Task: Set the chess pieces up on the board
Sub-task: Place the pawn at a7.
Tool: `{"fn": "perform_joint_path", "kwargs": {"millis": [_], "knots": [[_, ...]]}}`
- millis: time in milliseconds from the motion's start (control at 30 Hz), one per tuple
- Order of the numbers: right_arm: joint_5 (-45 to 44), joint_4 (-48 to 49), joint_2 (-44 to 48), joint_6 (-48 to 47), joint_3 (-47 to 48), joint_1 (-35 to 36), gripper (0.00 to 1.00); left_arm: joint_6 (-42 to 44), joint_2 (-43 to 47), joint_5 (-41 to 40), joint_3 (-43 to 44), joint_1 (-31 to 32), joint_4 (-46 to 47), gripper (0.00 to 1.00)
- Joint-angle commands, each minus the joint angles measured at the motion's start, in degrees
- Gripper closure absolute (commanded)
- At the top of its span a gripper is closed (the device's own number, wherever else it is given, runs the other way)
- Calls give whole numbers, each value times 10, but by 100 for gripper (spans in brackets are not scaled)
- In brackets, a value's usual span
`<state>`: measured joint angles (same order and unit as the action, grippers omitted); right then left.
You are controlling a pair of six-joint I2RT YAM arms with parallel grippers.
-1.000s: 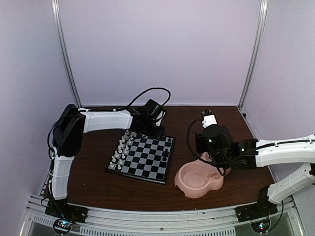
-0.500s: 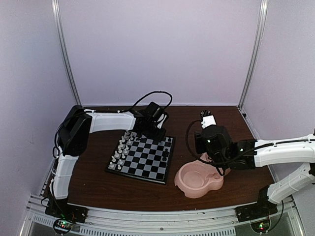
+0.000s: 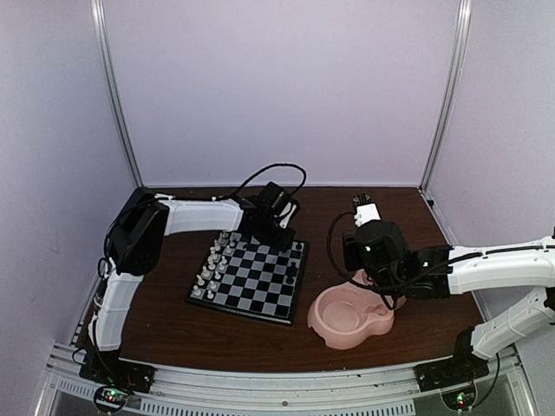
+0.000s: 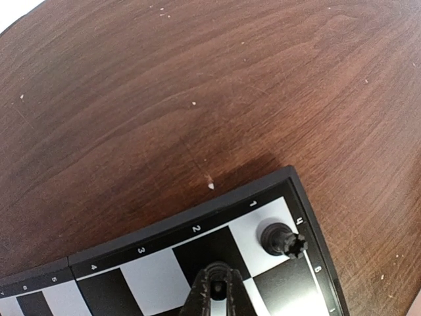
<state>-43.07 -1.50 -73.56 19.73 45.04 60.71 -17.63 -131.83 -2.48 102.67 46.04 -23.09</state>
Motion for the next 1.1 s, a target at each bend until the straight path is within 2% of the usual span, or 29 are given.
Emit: {"fn": "perform_joint_path", "kwargs": {"millis": [0,400,633,1067], "knots": [[6,-1,-3,1,10,-3,51,10,-13,8,14,-6,10,100],[10,-3,-4,2,12,-3,51,15,-17,5,18,-10,8,100],[16,-5,-7,1,15,-4,51,21,-23,-2,18,-10,11,81],[20,-10,-7,0,17,-4,51,24,-13,-8,13,-10,14,76]]}}
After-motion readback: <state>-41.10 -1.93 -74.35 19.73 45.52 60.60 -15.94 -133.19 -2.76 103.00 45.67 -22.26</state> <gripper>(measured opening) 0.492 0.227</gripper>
